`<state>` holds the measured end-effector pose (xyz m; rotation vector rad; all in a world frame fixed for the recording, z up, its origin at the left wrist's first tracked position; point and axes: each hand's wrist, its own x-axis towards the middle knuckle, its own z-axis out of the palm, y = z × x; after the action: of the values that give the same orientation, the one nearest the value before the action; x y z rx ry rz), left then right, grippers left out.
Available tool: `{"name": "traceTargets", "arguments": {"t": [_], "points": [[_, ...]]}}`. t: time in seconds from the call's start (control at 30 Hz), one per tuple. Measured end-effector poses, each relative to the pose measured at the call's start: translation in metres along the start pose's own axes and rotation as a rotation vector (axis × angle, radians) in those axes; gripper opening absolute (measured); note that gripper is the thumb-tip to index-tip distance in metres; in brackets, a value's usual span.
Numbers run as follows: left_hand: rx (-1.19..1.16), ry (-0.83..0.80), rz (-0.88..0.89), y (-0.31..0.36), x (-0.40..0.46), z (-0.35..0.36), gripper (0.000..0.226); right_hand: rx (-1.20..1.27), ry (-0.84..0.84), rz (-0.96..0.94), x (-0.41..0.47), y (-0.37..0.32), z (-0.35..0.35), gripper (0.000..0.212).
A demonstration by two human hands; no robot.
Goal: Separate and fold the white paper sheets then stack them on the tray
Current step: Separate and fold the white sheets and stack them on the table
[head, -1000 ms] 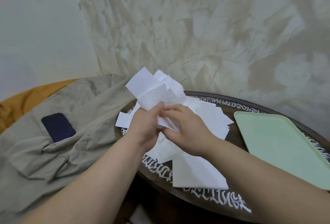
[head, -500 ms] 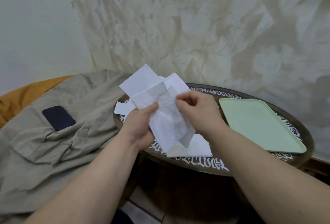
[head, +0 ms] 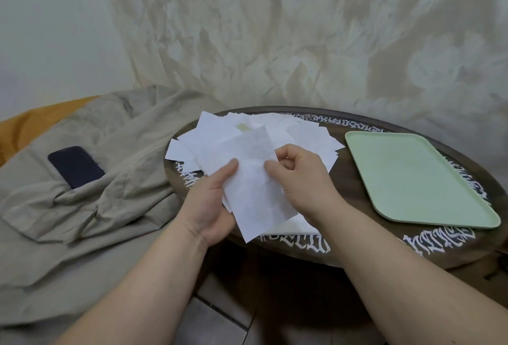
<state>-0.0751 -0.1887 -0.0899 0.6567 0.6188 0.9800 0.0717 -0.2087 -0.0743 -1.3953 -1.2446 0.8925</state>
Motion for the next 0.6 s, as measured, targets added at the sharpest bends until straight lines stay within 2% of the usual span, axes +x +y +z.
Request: {"name": "traceTargets", "arguments": {"t": [0.1, 0.2, 0.43, 0.6], "points": [[-0.004, 0.023, 0.011, -0.008, 0.007, -0.006, 0.052, 0.058, -0.012, 0.044, 0.000, 0.014, 0.000, 0.018], [0.006, 0.028, 0.024, -0.009, 0.015, -0.005, 0.053, 0.122, 0.065, 0.084, 0.004, 0.023, -0.004, 0.026], [0.039, 0.010, 0.009, -0.007, 0.024, 0.004, 0.055, 0.304, 0.088, 0.123, 0.021, 0.028, -0.014, 0.013], [0.007, 0.066, 0.012, -0.004, 0.024, -0.001, 0.038, 0.473, 0.080, 0.212, 0.029, 0.032, -0.013, 0.015]]}}
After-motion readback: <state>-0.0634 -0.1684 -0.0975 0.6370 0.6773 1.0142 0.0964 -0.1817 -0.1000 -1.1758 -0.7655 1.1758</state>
